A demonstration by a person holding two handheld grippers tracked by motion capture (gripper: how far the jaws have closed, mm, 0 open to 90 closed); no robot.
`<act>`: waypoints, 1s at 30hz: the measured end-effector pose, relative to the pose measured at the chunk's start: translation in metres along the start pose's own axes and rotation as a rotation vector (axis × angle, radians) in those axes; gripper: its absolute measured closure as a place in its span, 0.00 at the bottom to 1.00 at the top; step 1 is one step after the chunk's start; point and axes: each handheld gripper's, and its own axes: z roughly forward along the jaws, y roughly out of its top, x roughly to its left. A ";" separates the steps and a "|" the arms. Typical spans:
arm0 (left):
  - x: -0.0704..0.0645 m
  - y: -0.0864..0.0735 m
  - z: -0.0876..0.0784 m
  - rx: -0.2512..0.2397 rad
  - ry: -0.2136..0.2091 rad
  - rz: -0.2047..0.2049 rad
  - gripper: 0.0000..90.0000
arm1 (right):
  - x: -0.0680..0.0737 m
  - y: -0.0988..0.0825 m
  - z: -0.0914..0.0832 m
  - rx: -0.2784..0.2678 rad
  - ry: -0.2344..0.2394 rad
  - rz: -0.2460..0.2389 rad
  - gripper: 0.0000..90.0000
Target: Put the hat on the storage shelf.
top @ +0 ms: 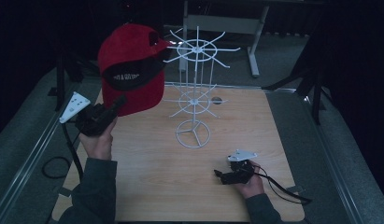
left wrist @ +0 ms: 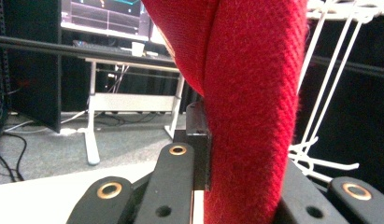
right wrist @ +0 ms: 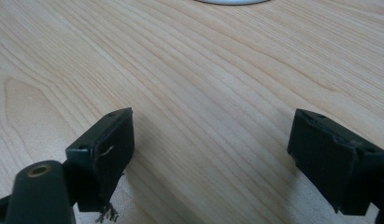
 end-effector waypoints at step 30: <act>-0.001 -0.078 0.016 0.185 -0.018 0.015 0.93 | 0.000 0.000 0.000 -0.003 -0.002 -0.001 0.16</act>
